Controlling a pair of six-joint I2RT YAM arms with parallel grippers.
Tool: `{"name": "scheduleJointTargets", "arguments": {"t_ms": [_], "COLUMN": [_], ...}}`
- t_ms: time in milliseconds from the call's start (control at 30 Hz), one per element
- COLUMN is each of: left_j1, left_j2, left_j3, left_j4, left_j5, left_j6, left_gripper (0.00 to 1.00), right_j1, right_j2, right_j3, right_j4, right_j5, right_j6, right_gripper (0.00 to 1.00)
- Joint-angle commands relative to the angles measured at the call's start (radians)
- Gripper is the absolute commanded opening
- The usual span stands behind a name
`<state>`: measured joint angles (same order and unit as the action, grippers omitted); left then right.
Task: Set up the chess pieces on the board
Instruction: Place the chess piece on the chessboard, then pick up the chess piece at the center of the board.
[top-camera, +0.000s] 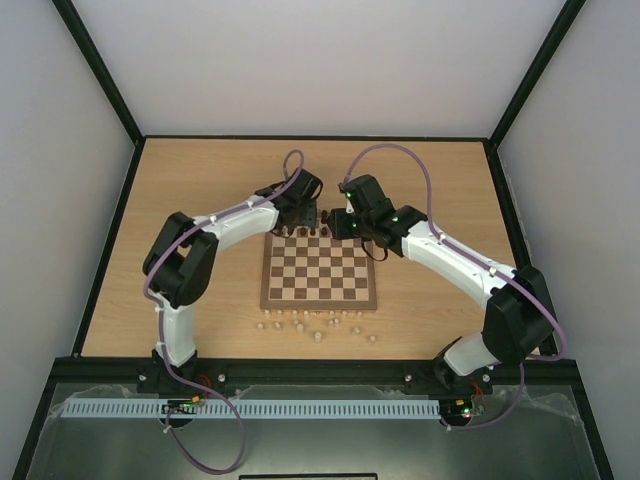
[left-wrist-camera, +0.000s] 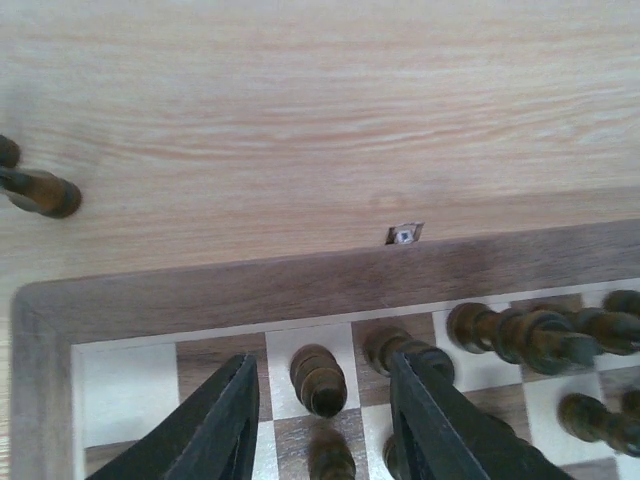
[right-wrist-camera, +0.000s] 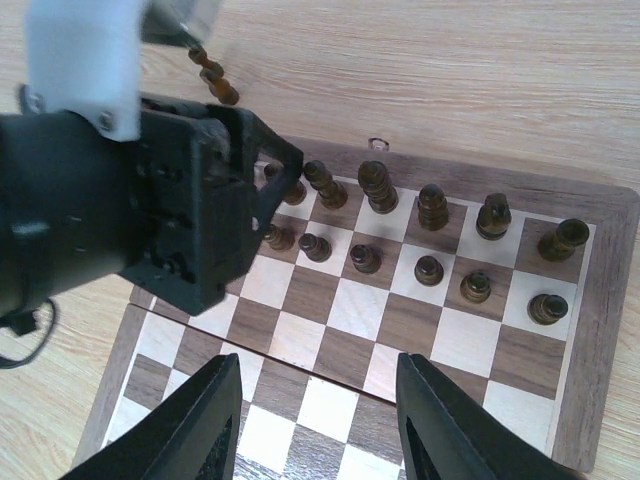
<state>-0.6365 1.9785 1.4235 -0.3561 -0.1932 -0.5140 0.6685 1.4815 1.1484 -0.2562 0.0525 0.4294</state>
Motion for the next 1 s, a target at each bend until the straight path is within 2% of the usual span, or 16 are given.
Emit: {"name": "scheduleJointTargets", "arguments": {"t_ms": [0,167,367,433,500,667,967], "left_j1": [0.007,0.042,0.094,0.113,0.129,0.171,0.217], "left_j2": [-0.111,-0.172,-0.222,-0.231,-0.241,-0.257,-0.207], "left_j3": [0.011,0.014,0.007,0.006,0.001,-0.012,0.007], "left_j4": [-0.027,-0.035,-0.029,-0.027,-0.022,-0.015,-0.014], "left_j5": [-0.029,-0.046,-0.058,-0.058,-0.057,-0.059,-0.051], "left_j6": [0.021,0.037,0.053,0.055,0.059,0.059,0.049], "left_gripper": [0.40,0.50,0.68,0.73,0.80,0.98,0.99], "right_j1": [0.008,0.008,0.008,0.009,0.009,0.009,0.008], "right_j2": [-0.018,-0.036,-0.058,-0.061,-0.067,-0.073,-0.076], "right_j3": [-0.002,-0.005,-0.013,-0.015,-0.019,-0.025,-0.029], "right_j4": [-0.015,-0.015,-0.008,-0.007,-0.003,0.004,0.010], "right_j5": [0.011,0.019,0.029,0.031,0.034,0.040,0.041], "right_j6": [-0.009,-0.006,-0.005,-0.003,-0.001,0.003,0.006], "right_gripper": [0.43,0.45,0.64,0.76,0.99,0.99,0.99]}}
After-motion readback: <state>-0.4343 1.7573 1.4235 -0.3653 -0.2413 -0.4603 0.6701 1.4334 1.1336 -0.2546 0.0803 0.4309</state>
